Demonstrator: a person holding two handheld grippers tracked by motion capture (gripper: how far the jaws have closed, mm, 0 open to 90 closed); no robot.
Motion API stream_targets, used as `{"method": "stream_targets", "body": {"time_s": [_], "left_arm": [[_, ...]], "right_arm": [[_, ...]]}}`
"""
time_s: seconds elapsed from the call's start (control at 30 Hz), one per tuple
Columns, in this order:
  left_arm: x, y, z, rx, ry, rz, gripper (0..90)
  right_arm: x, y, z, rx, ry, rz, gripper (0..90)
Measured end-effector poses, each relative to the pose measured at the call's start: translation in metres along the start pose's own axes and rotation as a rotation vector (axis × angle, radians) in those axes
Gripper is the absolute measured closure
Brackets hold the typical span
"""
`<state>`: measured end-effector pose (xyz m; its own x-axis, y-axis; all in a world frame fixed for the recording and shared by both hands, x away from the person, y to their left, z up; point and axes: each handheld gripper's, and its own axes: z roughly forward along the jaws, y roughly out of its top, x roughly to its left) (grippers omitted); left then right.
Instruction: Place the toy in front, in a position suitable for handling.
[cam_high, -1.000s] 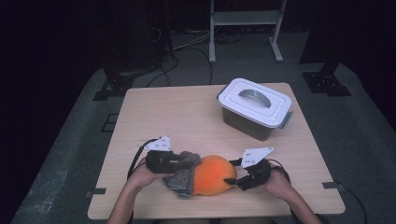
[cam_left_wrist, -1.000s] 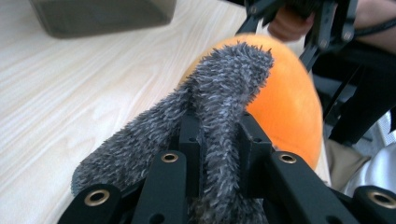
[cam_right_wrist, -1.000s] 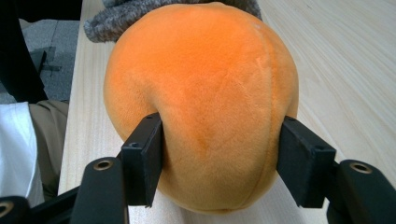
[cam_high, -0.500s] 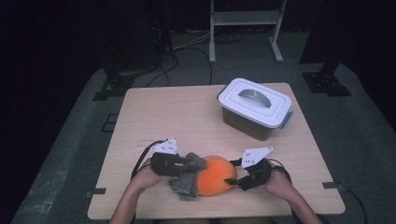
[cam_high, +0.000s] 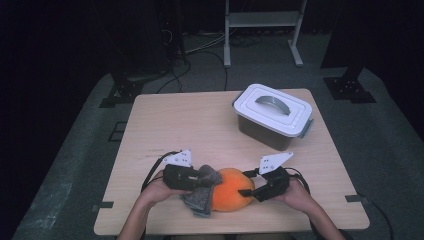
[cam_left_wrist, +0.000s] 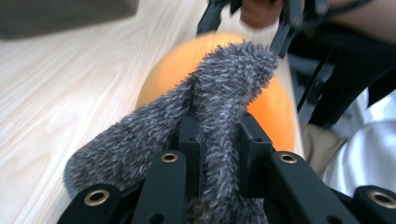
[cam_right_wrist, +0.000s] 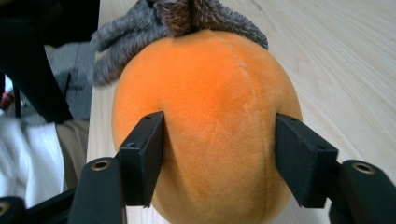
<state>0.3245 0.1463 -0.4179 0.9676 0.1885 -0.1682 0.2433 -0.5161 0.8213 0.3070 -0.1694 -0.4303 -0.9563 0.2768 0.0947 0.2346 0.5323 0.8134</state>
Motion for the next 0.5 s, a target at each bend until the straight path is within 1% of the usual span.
{"method": "stream_targets", "body": {"time_s": [0.03,0.1,0.13,0.2,0.27,0.3,0.33,0.4,0.47,0.5], "left_arm": [[0.0,-0.001,0.0,0.014,0.0,-0.004,74.8],[0.001,-0.004,-0.001,0.052,0.007,0.001,74.8],[0.002,-0.005,-0.002,0.058,0.012,-0.003,74.8],[0.004,-0.007,-0.004,0.045,0.005,-0.013,74.8],[0.004,-0.006,-0.005,0.02,0.004,-0.021,74.8],[0.004,-0.005,-0.006,-0.002,-0.003,-0.026,74.8],[0.003,-0.002,-0.007,-0.027,-0.011,-0.021,74.8],[-0.001,0.005,-0.011,-0.099,-0.033,-0.014,74.8],[-0.005,0.012,-0.012,-0.136,-0.042,0.007,74.8],[-0.007,0.015,-0.012,-0.147,-0.044,0.016,74.8]], "right_arm": [[0.0,-0.001,0.0,0.004,-0.002,-0.004,37.6],[0.0,-0.003,-0.002,0.011,-0.002,-0.011,38.8],[0.0,-0.004,-0.003,0.017,-0.006,-0.01,39.2],[-0.001,-0.005,-0.005,0.013,-0.009,-0.001,41.1],[0.0,-0.004,-0.005,0.011,-0.019,0.001,43.5],[0.001,-0.003,-0.006,0.007,-0.027,0.004,45.0],[0.001,-0.002,-0.005,-0.001,-0.037,0.004,45.9],[0.002,0.001,-0.005,-0.016,-0.059,0.005,47.4],[0.004,0.005,-0.003,-0.028,-0.083,0.0,48.4],[0.005,0.007,-0.001,-0.036,-0.096,-0.008,48.6]]}}
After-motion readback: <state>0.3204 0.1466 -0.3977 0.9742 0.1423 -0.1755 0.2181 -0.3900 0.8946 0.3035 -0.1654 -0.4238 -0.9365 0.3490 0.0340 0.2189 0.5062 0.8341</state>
